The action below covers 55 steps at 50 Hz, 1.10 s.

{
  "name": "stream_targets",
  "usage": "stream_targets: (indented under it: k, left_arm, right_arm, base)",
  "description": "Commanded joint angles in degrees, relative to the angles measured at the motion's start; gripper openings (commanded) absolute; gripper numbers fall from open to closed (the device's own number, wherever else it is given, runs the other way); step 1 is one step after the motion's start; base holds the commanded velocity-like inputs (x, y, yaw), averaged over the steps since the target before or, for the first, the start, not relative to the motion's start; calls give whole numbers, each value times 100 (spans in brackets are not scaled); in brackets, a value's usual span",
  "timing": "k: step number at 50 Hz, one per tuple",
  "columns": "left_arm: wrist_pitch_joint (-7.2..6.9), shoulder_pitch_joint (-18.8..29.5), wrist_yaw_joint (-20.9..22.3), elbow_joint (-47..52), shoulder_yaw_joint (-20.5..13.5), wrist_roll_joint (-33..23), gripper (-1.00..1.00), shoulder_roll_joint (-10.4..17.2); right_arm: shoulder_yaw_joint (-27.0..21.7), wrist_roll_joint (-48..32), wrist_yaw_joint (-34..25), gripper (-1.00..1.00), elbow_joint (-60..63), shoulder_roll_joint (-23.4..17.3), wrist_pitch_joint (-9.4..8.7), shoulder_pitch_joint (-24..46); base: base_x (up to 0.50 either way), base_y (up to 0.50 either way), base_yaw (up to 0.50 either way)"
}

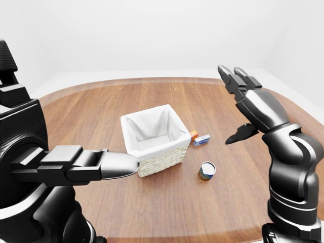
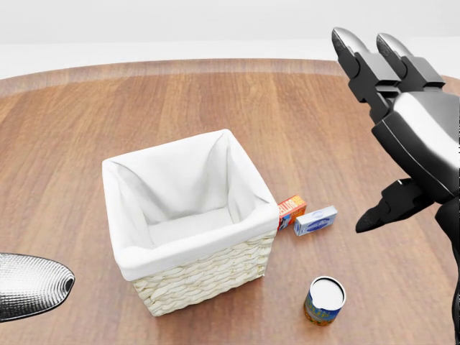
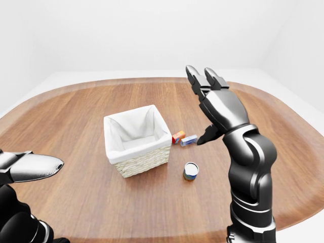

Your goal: Pick up the alphabet soup and put it in the basket.

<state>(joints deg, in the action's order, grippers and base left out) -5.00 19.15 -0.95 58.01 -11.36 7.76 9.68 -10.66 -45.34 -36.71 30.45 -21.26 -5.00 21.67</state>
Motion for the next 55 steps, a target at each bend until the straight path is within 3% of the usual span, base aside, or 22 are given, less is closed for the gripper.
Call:
stream_targets:
  k: [1,11,16,23,33,37,42,49,55]
  left_arm:
    - [0,-24,67,7,23,-84,100,-37]
    - [0,-37,82,34,29,-106,100,-60]
    - [0,-34,82,59,30,-115,100,-48]
    - [0,-60,121,51,39,-153,100,-51]
    - [0,-84,135,158,2,-154,100,-87]
    - [0,-7,73,160,-142,-74,100,-70]
    - [0,48,-31,-214,9,-136,100,-48]
    - [0,103,-156,-85,-111,52,100,-38]
    - [0,90,-198,-41,-71,50,100,-16]
  right_arm:
    - [-213,-1127,-329,100,-325,108,0,91]
    - [-174,-1269,-329,100,-583,13,0,83]
    - [-72,-1321,-329,100,-611,362,0,-106]
    - [143,-1604,-329,100,-776,548,0,-510]
    - [356,-1878,55,100,-982,912,0,-960]
    - [428,-1993,57,100,-961,999,0,-999]
    - [501,-2078,90,100,-1221,998,0,-847]
    - [578,-2227,197,100,-1333,1028,0,-898]
    - [613,-2342,574,100,-1706,1037,257,-1114]
  base:
    - [0,0,0]
    - [0,0,0]
    - [0,0,0]
    - [0,0,0]
    - [0,0,0]
    - [0,0,0]
    - [0,0,0]
    - [0,0,0]
    - [0,0,0]
